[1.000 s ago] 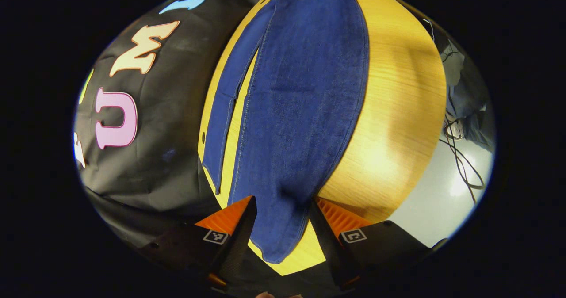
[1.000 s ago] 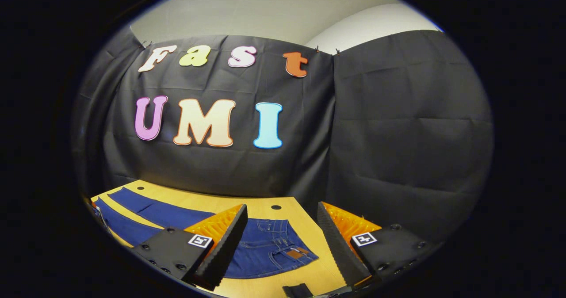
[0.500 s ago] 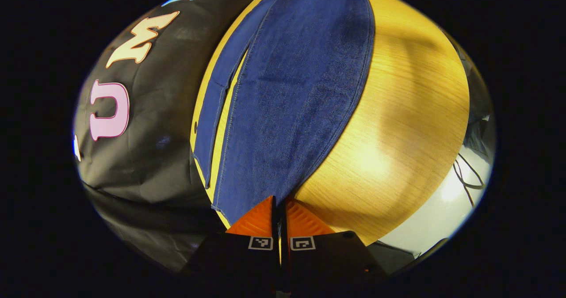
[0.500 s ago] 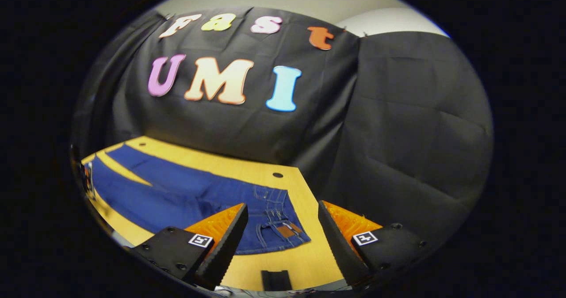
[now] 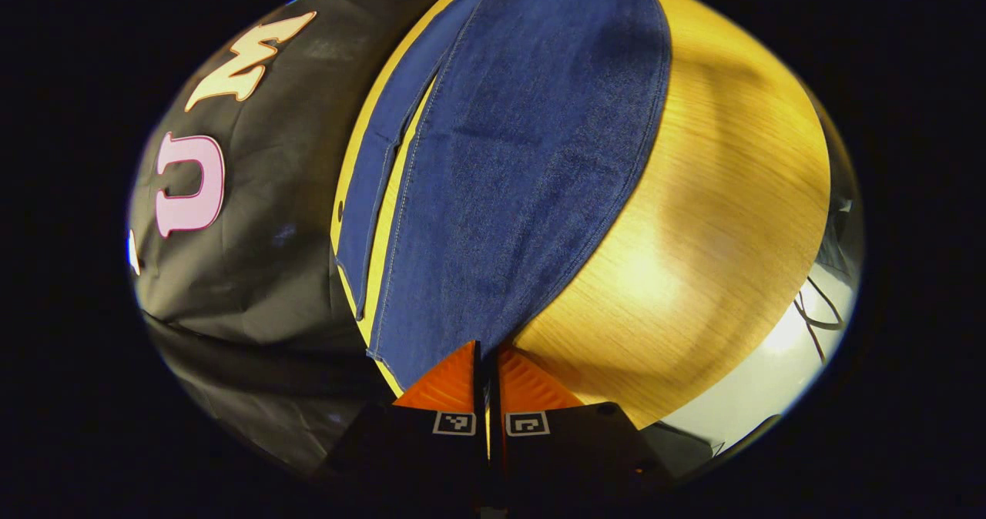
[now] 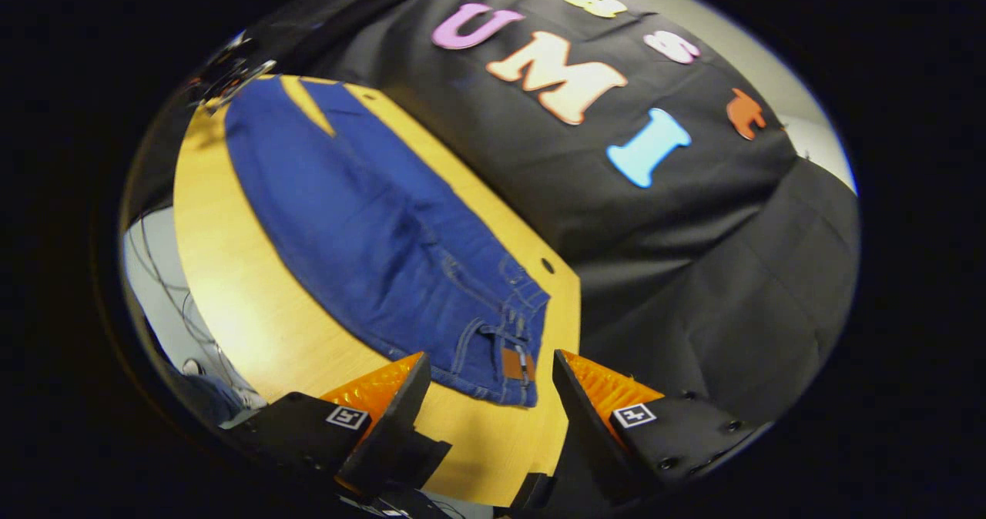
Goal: Grasp the waist and the cuffs of the jeans and fold them to make the two legs overlap; first hold the waist and fold one-third of the jeans toward the cuffs, then hold the cuffs and fold the remaining one-third in the same direction to finish folding.
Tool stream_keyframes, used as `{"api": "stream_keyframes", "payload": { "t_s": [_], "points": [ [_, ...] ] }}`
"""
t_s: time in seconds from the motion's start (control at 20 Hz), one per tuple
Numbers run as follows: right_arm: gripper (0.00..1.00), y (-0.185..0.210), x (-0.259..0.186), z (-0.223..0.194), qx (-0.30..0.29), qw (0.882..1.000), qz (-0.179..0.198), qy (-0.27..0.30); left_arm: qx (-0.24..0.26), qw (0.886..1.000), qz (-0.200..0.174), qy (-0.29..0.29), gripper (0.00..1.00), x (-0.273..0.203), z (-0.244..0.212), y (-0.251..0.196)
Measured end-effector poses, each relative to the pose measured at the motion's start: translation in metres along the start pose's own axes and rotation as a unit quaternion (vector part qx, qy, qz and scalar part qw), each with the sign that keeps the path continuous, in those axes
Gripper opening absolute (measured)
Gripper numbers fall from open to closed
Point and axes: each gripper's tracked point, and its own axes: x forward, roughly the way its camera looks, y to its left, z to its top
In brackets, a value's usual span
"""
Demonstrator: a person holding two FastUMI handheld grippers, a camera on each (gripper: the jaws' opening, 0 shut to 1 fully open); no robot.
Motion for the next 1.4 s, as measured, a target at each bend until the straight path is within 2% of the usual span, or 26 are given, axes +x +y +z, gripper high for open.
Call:
{"api": "stream_keyframes", "payload": {
  "t_s": [0.3,0.4,0.45,0.5,0.6,0.65,0.75,0.9,0.95,1.1,1.4],
  "points": [
    [1.00,0.041,0.032,-0.015,-0.085,0.994,0.065,0.023,-0.002,1.000,0.002,0.014,0.00,-0.002,-0.001,0.001],
    [1.00,0.044,0.043,-0.020,-0.120,0.990,0.071,0.032,-0.003,1.000,0.002,0.019,0.00,-0.003,0.000,0.001],
    [0.93,0.044,0.046,-0.019,-0.133,0.988,0.070,0.031,-0.003,1.000,0.002,0.022,0.00,-0.003,-0.002,0.001],
    [0.94,0.045,0.051,-0.018,-0.143,0.987,0.071,0.034,-0.004,1.000,0.001,0.025,0.00,-0.002,-0.001,0.001],
    [0.84,0.050,0.063,-0.016,-0.167,0.983,0.076,0.033,-0.004,1.000,0.001,0.029,0.00,-0.002,-0.001,0.001],
    [0.69,0.054,0.068,-0.016,-0.179,0.980,0.080,0.032,-0.005,0.999,0.001,0.033,0.00,-0.003,-0.001,0.001],
    [0.48,0.066,0.070,-0.017,-0.202,0.974,0.093,0.032,-0.009,0.999,0.002,0.038,0.00,-0.003,-0.002,0.001],
    [0.06,0.067,0.069,-0.015,-0.227,0.968,0.098,0.031,-0.014,0.999,0.000,0.043,0.00,-0.003,-0.002,0.001],
    [0.03,0.062,0.072,-0.018,-0.214,0.972,0.095,0.032,-0.017,0.999,-0.001,0.043,0.00,-0.003,-0.002,0.001],
    [0.04,0.059,0.067,-0.017,-0.155,0.982,0.103,0.037,-0.034,0.998,-0.012,0.042,0.00,-0.003,-0.002,0.000],
    [0.02,0.029,0.053,0.014,-0.118,0.991,0.052,0.023,-0.087,0.996,0.022,0.017,0.00,-0.015,0.005,0.029]
  ]
}}
